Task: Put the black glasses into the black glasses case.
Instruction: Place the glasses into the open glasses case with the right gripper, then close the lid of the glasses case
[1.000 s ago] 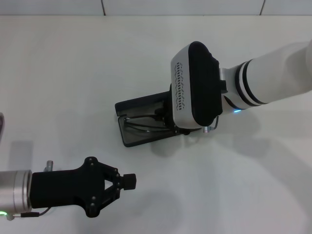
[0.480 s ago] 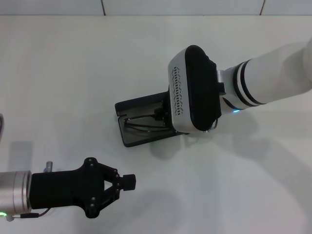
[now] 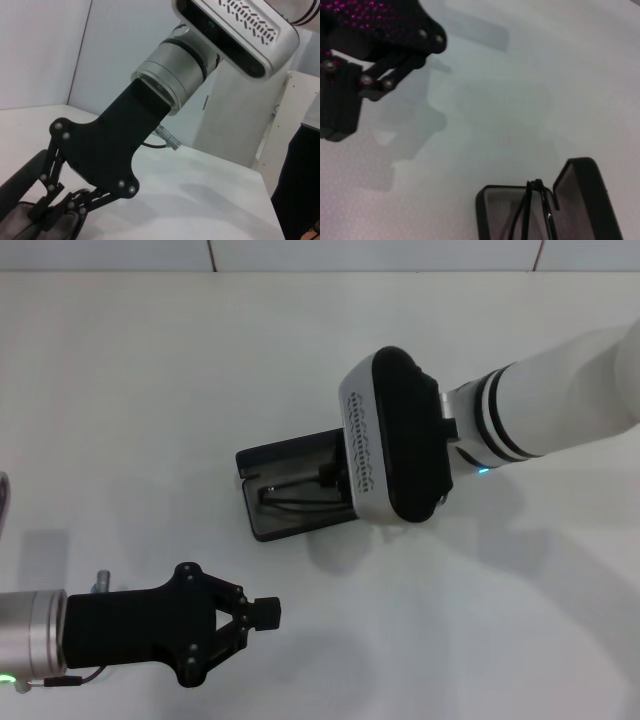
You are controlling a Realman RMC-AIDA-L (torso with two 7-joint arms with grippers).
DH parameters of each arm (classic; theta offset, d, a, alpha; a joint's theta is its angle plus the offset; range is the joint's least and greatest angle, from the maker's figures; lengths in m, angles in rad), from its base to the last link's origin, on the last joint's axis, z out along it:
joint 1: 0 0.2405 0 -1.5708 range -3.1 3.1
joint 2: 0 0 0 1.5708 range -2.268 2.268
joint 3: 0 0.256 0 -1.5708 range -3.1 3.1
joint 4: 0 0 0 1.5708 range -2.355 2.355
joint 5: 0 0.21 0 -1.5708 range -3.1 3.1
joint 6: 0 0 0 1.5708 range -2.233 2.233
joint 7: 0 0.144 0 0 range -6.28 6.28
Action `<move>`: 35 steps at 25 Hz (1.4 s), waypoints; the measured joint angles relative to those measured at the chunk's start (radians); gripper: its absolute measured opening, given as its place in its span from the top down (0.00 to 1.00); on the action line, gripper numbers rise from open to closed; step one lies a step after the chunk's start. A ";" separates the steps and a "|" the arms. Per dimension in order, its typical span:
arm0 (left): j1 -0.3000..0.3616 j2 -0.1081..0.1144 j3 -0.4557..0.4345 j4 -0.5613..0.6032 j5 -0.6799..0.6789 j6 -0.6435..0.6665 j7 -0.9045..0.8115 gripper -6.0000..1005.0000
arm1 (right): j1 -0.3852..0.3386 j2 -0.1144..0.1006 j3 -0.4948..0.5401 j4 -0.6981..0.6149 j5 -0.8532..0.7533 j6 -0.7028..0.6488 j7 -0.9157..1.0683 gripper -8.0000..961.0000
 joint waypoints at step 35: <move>-0.006 0.004 -0.008 0.008 -0.003 0.024 -0.009 0.95 | -0.043 0.000 0.036 -0.084 0.019 -0.059 -0.004 0.81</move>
